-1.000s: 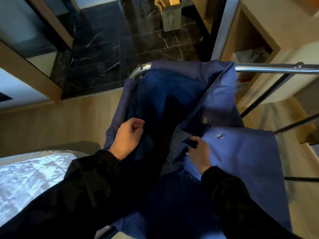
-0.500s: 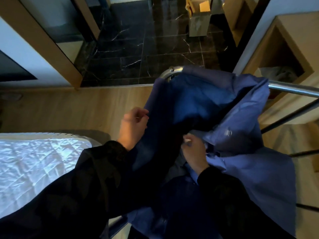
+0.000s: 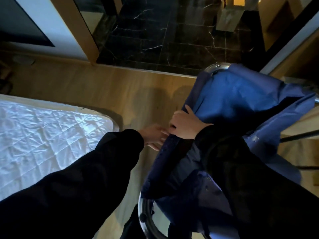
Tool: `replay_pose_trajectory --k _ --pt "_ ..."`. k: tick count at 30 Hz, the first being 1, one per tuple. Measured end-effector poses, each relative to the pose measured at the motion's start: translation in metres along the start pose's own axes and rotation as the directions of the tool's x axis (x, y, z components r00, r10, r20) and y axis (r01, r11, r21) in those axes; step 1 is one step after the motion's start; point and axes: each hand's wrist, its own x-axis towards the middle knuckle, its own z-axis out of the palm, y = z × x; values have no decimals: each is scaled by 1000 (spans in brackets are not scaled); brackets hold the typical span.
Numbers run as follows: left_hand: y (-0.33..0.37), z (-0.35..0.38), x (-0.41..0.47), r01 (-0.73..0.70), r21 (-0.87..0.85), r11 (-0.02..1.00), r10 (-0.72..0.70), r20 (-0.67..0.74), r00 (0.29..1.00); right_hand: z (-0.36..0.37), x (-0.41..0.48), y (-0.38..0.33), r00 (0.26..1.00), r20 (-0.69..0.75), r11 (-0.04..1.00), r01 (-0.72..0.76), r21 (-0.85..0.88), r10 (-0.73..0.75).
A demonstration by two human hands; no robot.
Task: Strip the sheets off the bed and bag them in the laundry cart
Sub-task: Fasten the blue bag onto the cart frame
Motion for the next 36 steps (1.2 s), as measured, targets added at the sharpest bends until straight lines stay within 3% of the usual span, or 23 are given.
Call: replay_pose_trajectory --k 4,8,12,16,19,22,25,27,30,32,36 --pt "-25 -2 7 -21 -172 985 37 93 995 3 8 -6 995 -87 998 -38 53 43" --pt "-32 -5 -1 -36 -335 942 85 132 988 16 12 -4 977 -214 992 46 115 -21" --pt "-34 -4 -10 -78 -332 940 122 112 986 31 -12 0 855 -518 959 143 244 4" --pt "-38 3 -24 -193 -164 967 188 -45 981 48 -42 10 776 -611 959 26 282 159" --pt "-36 10 -42 -196 -55 979 194 -48 980 58 -51 9 748 -588 916 -69 394 309" --pt "-32 15 -53 -191 172 966 199 -29 980 55 -48 -6 789 -492 842 -58 536 367" --pt "-35 23 -51 -163 378 912 246 -184 952 51 -47 -25 784 -417 732 -69 678 460" --pt "-39 29 -48 -98 359 928 219 -316 923 57 -52 -41 777 -336 635 -103 765 532" --pt "-40 36 -52 -28 420 907 151 -264 953 74 -63 -69 838 -209 527 -107 843 505" --pt "-40 33 -57 -12 458 889 111 -190 975 80 -70 -81 864 -192 539 -105 836 465" --pt "-39 21 -65 -19 524 852 61 -64 996 76 -76 -93 848 -187 636 -207 743 495"
